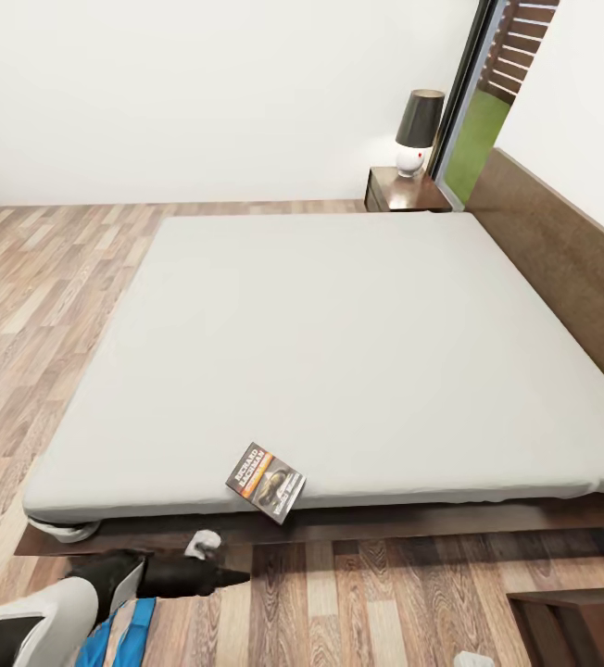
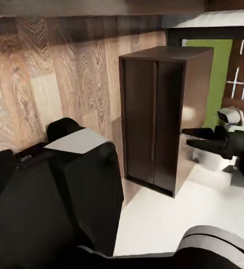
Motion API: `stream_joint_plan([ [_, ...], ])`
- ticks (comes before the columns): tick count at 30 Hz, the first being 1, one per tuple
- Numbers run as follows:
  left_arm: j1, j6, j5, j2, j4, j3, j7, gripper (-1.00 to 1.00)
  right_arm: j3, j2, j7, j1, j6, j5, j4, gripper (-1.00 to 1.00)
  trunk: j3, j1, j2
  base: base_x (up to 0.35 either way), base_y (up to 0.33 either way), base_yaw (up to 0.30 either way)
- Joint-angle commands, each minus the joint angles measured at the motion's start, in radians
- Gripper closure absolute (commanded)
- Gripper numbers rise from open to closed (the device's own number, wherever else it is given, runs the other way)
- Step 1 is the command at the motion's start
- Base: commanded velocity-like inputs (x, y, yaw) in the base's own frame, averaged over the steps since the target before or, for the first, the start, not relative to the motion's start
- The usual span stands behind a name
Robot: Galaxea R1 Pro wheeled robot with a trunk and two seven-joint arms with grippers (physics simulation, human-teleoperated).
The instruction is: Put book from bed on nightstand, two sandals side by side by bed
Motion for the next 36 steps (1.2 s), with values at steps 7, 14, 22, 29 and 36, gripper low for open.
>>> stream_joint_plan([
  [7,0.113,-0.124,0.012,0.081,0.001,0.012,0.057,-1.0,-0.002,0.0,0.009,0.0,0.002,-0.005,0.001,-1.0,-0.001,0.0,-0.001,0.0,0.0,0.0],
  [14,0.141,-0.193,0.194,0.086,0.002,0.012,0.299,-1.0,-0.002,0.0,0.012,0.0,0.003,-0.005,0.001,-1.0,-0.001,0.0,-0.001,0.0,0.0,0.0],
  [22,0.143,-0.232,0.266,0.08,0.002,0.01,0.475,-1.0,-0.002,-0.028,0.12,0.0,0.005,-0.006,0.0,-1.0,-0.001,0.0,-0.001,0.0,0.0,0.0],
  [29,0.143,-0.24,0.267,0.067,0.001,0.009,0.498,-1.0,-0.007,-0.033,0.249,0.0,0.036,-0.006,-0.018,-1.0,-0.001,0.0,-0.001,0.0,0.0,0.0],
  [36,0.143,-0.239,0.267,0.066,0.0,0.009,0.497,-1.0,-0.007,-0.015,0.249,-0.002,0.124,-0.006,-0.118,-1.0,-0.001,0.0,-0.001,0.0,0.0,0.0],
])
